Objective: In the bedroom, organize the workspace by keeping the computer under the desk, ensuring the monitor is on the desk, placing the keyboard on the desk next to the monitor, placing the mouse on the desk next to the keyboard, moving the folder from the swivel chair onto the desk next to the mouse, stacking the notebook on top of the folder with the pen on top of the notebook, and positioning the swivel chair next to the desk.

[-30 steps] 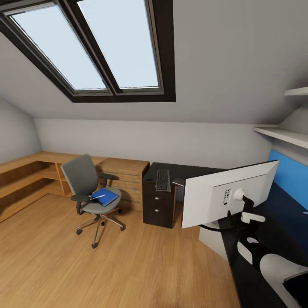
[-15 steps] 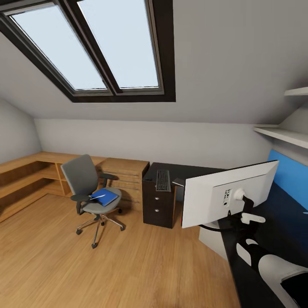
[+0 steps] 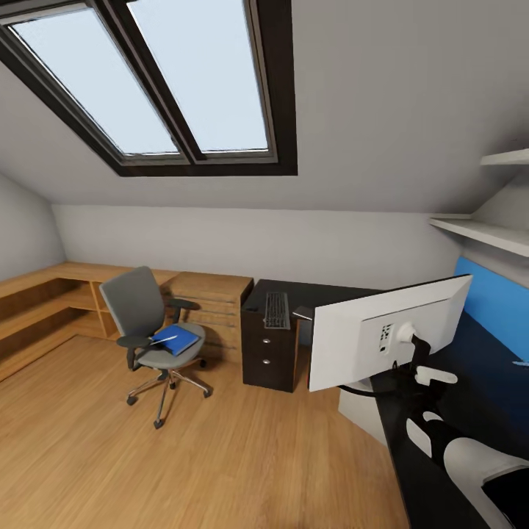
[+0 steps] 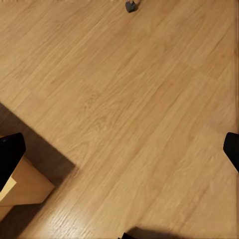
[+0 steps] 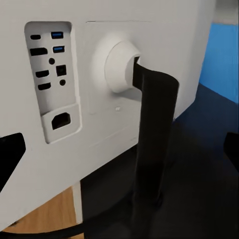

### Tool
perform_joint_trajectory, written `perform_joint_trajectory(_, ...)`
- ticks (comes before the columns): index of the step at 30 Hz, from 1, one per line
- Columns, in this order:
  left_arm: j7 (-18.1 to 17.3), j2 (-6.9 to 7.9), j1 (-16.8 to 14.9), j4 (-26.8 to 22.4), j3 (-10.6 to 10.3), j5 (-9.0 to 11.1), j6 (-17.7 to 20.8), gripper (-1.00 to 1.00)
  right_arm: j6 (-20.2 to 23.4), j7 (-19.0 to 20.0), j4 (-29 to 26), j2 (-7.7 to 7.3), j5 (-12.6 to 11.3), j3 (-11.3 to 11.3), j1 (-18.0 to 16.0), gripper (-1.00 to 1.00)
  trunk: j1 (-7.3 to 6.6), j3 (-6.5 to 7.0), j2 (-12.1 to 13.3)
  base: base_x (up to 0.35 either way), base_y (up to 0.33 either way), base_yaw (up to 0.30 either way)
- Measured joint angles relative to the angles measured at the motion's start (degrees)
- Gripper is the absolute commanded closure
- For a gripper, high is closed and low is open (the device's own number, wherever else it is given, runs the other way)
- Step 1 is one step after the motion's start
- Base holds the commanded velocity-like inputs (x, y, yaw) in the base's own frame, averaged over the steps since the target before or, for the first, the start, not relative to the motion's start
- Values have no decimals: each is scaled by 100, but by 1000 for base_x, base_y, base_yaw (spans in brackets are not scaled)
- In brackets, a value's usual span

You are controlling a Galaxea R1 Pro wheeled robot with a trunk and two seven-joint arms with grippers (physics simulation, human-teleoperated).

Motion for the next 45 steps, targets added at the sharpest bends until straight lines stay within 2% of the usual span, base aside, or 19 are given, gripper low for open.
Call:
perform_joint_trajectory(5, 3, 0, 0, -19, -4, -2, -24, -100, -21, -2, 44, 0, -1, 0, 0, -100, 0, 20, 0, 0, 0, -246)
perform_joint_trajectory(8, 7, 0, 0, -63, -19, -2, -326, -100, -22, -2, 48, 0, 1, 0, 0, -100, 0, 33, 0, 0, 0, -258)
perform_joint_trajectory(11, 6, 0, 0, -63, -25, 5, -462, -100, -29, -2, 49, 0, 0, 0, 0, -100, 0, 46, 0, 0, 0, -259)
perform_joint_trajectory(16, 0, 0, 0, -61, -24, 0, -521, -100, -31, 2, 50, 2, 10, 5, 0, -100, 0, 66, 0, 0, 0, -222)
perform_joint_trajectory(24, -13, 0, 1, -63, -20, -1, -528, -100, -55, 54, 51, 66, 41, 8, 5, -100, 0, 72, 0, 0, 0, -33)
perform_joint_trajectory(30, -14, -2, 1, -83, -40, -3, -528, -100, -23, 604, 58, 29, 119, -21, 13, -100, 0, 72, 0, 0, 0, 0)
perform_joint_trajectory(32, -26, -6, 2, -99, -136, -23, -528, -100, -19, 684, 59, 23, 118, -25, 13, -100, 0, 72, 0, 0, 0, 0)
perform_joint_trajectory(34, -20, -8, 2, -161, -394, -71, -525, -100, -20, 721, 59, 20, 117, -27, 13, -100, 22, 54, -38, 0, 0, 0)
perform_joint_trajectory(35, -15, -5, 2, -180, -436, -77, -526, -100, -20, 725, 59, 19, 119, -25, 11, -100, 44, 36, -78, 0, 0, 0)
perform_joint_trajectory(45, 5, 0, 2, -196, -503, -51, -440, -100, -5, 723, 59, 29, 126, -13, 14, -100, 264, -144, -480, 0, 0, 0)
